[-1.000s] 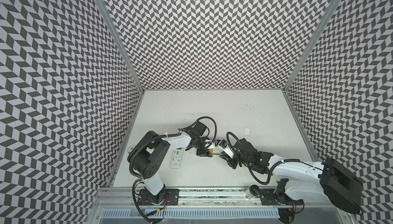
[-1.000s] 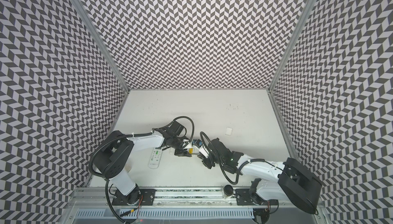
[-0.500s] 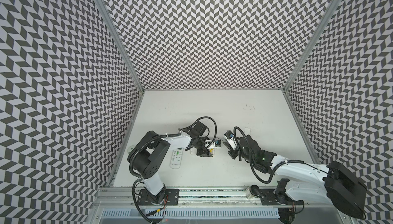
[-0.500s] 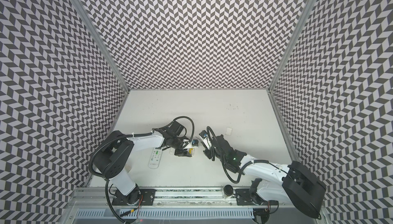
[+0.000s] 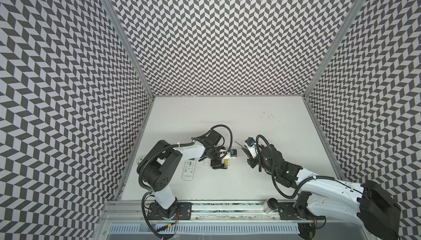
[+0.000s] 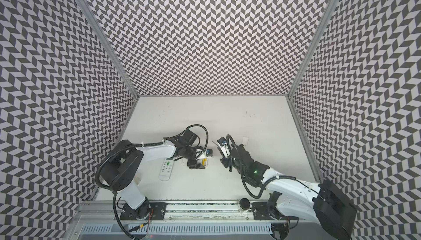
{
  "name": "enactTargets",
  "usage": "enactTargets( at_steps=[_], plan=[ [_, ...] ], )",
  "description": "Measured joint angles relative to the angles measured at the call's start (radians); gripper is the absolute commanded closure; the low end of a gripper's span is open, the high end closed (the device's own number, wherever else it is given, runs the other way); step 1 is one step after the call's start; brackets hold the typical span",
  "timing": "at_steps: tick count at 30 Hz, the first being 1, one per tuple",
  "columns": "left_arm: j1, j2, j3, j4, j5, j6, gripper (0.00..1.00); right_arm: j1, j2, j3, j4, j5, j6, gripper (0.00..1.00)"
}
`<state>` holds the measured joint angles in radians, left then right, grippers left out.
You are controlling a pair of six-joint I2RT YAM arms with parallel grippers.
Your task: Unload the batteries from the remote control
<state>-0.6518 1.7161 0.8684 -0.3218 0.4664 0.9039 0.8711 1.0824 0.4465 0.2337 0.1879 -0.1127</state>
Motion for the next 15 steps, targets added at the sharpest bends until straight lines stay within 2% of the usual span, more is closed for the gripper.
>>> enactTargets(
  at_steps=[9, 15],
  plan=[
    [0.014, 0.018, 0.063, -0.049, 0.006, -0.001, 0.21, -0.019, -0.022, -0.008, -0.008, 0.003, 0.002, 1.00],
    [0.022, 0.038, 0.090, -0.058, 0.003, 0.013, 0.23, -0.046, -0.064, -0.018, -0.011, 0.002, 0.009, 1.00]
  ],
)
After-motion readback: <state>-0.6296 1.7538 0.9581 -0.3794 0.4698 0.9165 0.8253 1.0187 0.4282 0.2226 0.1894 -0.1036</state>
